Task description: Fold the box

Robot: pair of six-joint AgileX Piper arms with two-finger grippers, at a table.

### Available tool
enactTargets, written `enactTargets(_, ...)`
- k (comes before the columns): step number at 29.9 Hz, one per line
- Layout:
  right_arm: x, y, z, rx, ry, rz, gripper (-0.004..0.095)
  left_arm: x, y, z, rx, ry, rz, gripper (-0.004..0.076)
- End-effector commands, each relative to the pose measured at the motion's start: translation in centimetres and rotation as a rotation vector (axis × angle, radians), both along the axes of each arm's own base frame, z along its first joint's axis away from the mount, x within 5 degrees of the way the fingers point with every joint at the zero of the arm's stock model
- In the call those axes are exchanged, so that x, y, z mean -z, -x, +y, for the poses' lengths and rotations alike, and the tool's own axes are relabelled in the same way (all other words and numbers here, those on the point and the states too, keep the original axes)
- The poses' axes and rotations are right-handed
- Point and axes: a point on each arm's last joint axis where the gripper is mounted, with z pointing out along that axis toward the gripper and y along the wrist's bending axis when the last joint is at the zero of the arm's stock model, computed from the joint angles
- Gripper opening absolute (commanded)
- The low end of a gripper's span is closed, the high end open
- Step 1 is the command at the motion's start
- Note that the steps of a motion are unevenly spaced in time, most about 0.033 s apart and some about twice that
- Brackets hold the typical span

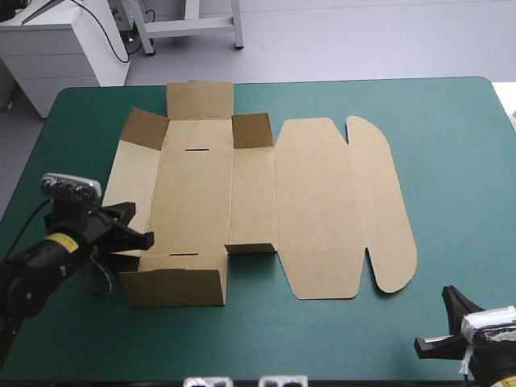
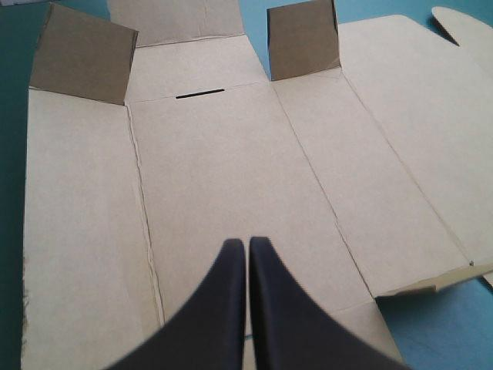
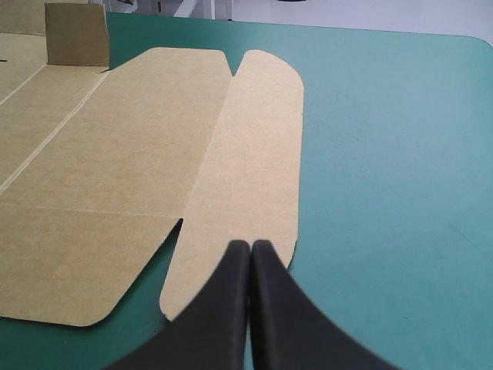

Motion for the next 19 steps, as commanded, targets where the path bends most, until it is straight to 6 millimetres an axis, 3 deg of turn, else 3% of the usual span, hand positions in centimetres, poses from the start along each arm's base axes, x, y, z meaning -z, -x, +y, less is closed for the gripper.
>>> enactTargets(1, -1.3, 0.4, 0.0, 0.001, -0.012, -0.120, -0.0020, -2.1, -3.3, -0.7, -0.010, 0.026, -0.052, 0.0015)
enactTargets(12, -1.3, 0.4, 0.0, 0.001, -0.012, -0.120, -0.0020, -3.5, -10.0, -2.3, 0.070, -0.071, 0.089, 0.0015)
enactTargets(19, -1.3, 0.4, 0.0, 0.001, -0.012, -0.120, -0.0020, -4.5, -12.7, 0.1, 0.058, -0.039, 0.213, 0.0015)
